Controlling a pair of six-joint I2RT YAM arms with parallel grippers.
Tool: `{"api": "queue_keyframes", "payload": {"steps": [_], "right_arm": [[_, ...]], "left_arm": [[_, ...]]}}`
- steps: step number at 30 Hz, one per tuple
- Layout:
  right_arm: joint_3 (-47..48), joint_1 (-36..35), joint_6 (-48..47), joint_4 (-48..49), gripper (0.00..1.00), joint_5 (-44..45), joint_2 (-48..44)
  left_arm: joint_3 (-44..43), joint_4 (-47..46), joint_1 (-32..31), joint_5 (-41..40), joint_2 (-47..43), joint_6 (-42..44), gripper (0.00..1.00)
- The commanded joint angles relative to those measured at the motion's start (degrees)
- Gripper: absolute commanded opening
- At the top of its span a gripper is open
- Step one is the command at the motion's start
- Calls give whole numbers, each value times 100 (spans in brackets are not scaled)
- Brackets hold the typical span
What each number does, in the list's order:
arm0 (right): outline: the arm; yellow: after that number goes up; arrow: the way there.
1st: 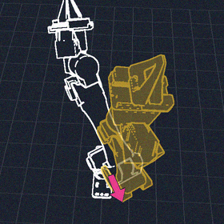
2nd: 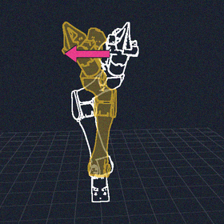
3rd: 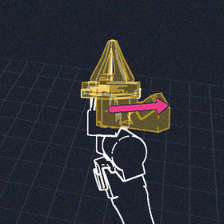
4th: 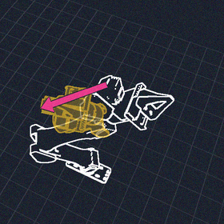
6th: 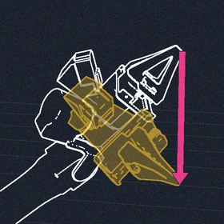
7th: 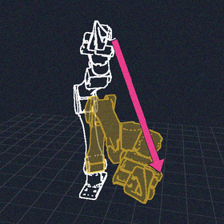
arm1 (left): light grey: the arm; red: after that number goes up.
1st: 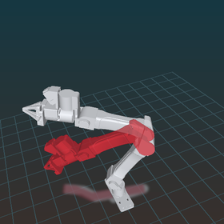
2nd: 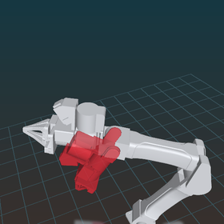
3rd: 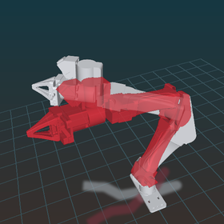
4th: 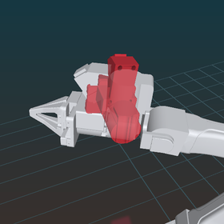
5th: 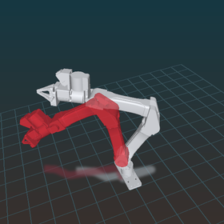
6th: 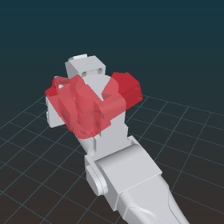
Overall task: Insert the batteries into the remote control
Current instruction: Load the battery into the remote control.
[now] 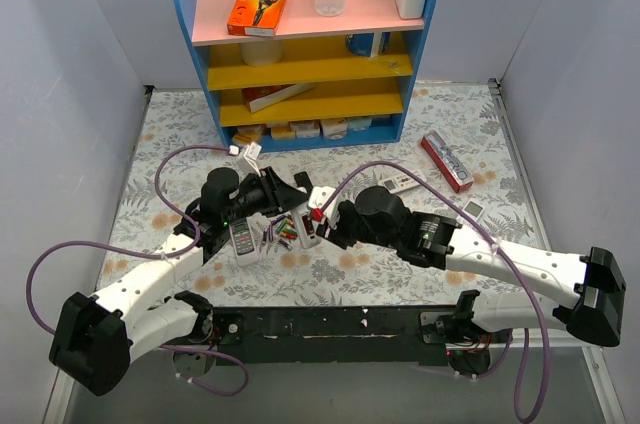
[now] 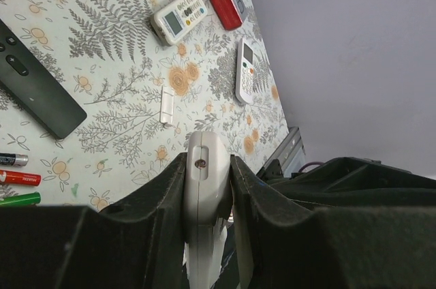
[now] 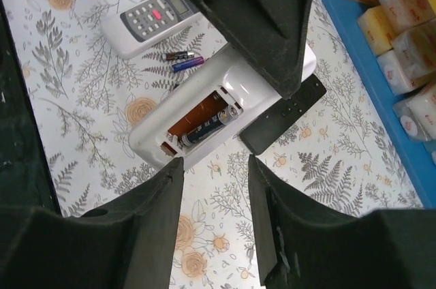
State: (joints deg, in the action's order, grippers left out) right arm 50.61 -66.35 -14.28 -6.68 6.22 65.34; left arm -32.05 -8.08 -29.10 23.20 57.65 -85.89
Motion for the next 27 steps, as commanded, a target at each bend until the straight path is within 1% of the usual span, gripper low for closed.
{"api": "queue_keyframes", "payload": {"steps": [1, 5, 9, 17, 18, 27], "right_arm": [[335, 200, -891, -132, 48, -814, -215], [484, 306, -997, -272, 44, -1280, -232], [660, 342, -1068, -386, 36, -1465, -119], [915, 351, -1173, -563, 33, -1755, 14], [933, 368, -1191, -589, 31, -1773, 66], [1030, 473, -1261, -598, 31, -1773, 330]], "left_arm": [[-293, 61, -17, 430, 1, 116, 0], [-407, 131, -16, 624, 62, 204, 0], [-486, 157, -17, 756, 115, 344, 0], [-591, 219, -17, 905, 247, 503, 0], [-609, 210, -17, 923, 256, 520, 0], [-688, 219, -17, 1107, 256, 687, 0]]}}
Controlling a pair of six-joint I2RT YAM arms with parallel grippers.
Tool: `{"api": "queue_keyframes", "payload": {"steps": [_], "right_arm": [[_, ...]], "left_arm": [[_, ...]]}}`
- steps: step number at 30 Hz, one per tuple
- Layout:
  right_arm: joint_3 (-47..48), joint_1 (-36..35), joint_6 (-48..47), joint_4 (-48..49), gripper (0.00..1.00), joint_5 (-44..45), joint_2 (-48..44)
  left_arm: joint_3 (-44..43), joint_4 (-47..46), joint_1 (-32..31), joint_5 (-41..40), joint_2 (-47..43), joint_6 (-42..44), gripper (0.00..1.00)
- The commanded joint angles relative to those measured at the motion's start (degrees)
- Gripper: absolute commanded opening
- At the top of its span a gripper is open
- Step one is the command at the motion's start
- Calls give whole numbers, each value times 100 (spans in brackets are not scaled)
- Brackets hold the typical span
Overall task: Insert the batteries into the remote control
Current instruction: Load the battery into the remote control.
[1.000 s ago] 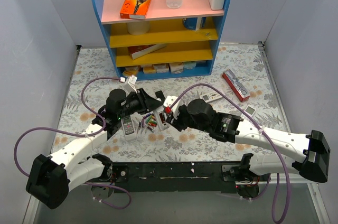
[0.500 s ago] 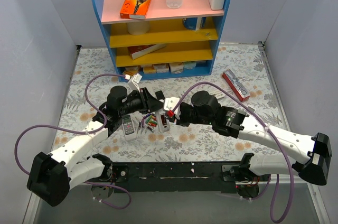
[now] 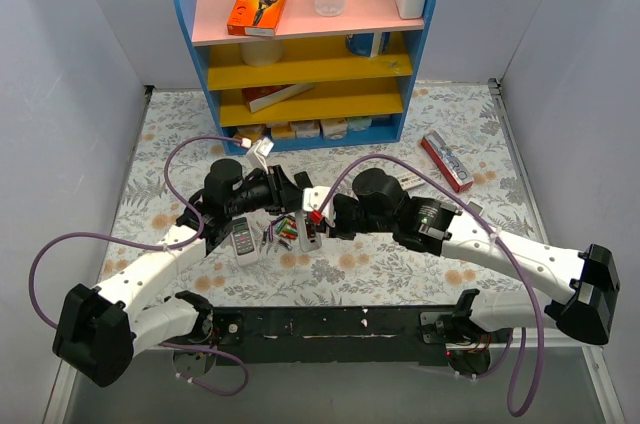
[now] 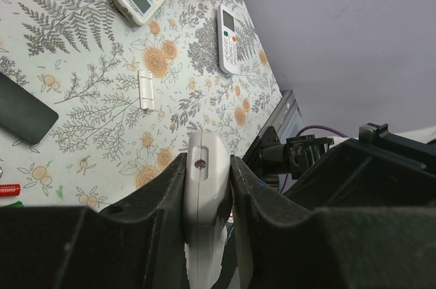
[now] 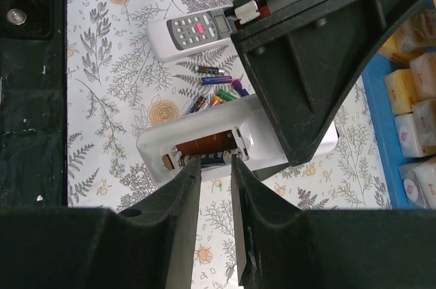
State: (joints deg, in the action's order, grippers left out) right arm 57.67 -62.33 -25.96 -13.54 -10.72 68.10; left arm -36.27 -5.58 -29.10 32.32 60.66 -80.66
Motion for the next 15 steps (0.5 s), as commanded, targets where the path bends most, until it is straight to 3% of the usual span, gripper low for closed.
{"api": "queue_keyframes", "payload": {"steps": [1, 15], "right_arm": [[324, 97, -103, 97, 31, -88, 72], [438, 194, -112, 62, 29, -343, 301]], "left_arm": [[-266, -30, -8, 196, -46, 156, 0], [-301, -39, -17, 266, -11, 191, 0]]}}
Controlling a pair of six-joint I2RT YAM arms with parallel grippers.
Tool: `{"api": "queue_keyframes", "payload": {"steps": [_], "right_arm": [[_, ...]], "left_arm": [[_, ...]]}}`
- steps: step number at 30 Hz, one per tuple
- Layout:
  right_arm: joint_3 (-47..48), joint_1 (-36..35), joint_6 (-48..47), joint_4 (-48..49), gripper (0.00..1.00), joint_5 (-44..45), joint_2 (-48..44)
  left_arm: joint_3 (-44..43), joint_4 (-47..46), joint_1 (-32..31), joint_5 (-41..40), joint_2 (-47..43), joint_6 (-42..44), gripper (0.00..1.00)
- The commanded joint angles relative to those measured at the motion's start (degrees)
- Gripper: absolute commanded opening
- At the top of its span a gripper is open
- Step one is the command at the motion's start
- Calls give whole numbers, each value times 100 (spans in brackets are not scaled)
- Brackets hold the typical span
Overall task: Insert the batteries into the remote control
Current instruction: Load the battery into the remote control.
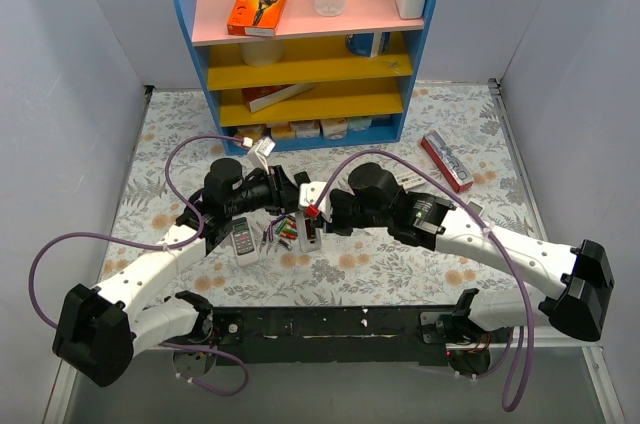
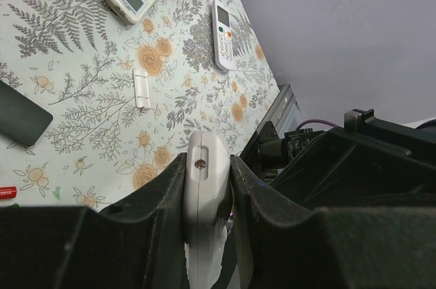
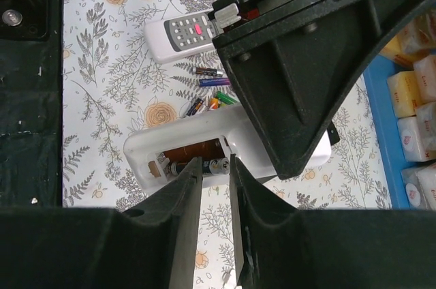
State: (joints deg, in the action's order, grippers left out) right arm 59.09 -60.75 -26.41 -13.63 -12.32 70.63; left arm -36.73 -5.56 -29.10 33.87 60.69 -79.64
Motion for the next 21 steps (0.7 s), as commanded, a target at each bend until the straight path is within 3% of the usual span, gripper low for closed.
{"api": "queue_keyframes", "payload": {"steps": [1, 12, 21], "right_arm": [[296, 37, -66, 53, 29, -192, 47], [217, 63, -13, -43, 17, -333, 170], [-29, 63, 101, -166, 9, -588, 293]], "left_arm": [[-247, -41, -8, 120, -13, 89, 0], [-238, -111, -17, 103, -48, 28, 0], [-98, -709, -17, 85, -189, -359, 0]]}}
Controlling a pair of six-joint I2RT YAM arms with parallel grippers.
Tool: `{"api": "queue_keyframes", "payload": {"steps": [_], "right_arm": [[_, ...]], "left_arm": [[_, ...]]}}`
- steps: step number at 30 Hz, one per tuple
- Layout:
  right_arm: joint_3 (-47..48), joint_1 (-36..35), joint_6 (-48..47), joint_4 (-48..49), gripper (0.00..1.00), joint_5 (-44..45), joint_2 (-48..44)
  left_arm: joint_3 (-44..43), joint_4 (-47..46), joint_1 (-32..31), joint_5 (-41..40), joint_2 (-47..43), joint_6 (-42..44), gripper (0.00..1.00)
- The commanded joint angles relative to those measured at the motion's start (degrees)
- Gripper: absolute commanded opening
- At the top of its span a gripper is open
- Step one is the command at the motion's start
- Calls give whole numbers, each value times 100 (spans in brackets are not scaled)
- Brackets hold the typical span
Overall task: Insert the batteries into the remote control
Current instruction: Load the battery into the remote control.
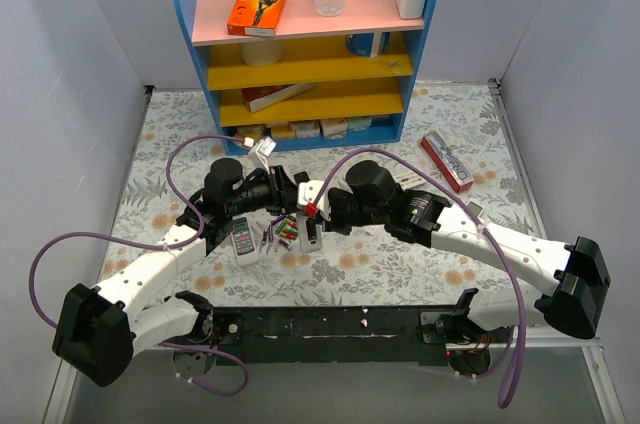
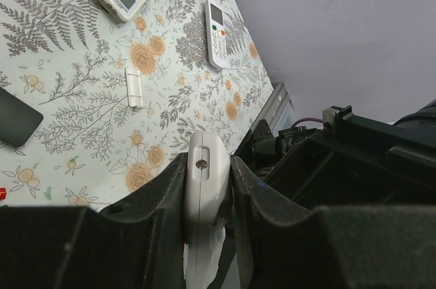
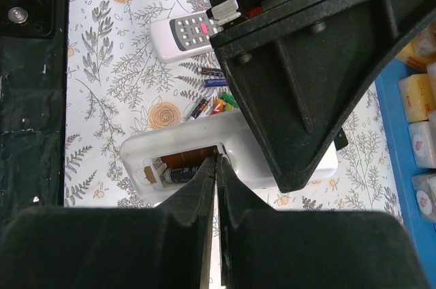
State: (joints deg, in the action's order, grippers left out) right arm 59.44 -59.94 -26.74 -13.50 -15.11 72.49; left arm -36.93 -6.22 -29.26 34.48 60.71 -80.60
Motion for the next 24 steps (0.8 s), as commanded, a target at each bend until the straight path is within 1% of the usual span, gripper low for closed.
{"api": "queue_keyframes", "payload": {"steps": [1, 7, 10, 14, 19, 23, 24], "right_arm": [[-90, -17, 160, -180, 8, -317, 108], [-459, -17, 310, -109, 8, -264, 125], [-644, -17, 284, -127, 9, 8, 169], [-793, -44, 205, -118, 16, 298, 231], [-934, -202, 117, 40, 22, 737, 240], [-1065, -342, 117, 303, 31, 1106, 108], [-1083, -386, 117, 330, 32, 1151, 99]], "left_arm": [[-34, -696, -1, -2, -208, -351, 0], [151, -1100, -1, -240, -489, -536, 0], [203, -1153, -1, -319, -595, -606, 0], [291, -1346, 7, -328, -630, -808, 0], [414, -1724, -1, -284, -648, -1203, 0], [441, -1716, -1, -380, -700, -1274, 0], [458, -1690, -1, -415, -718, -1274, 0]]}}
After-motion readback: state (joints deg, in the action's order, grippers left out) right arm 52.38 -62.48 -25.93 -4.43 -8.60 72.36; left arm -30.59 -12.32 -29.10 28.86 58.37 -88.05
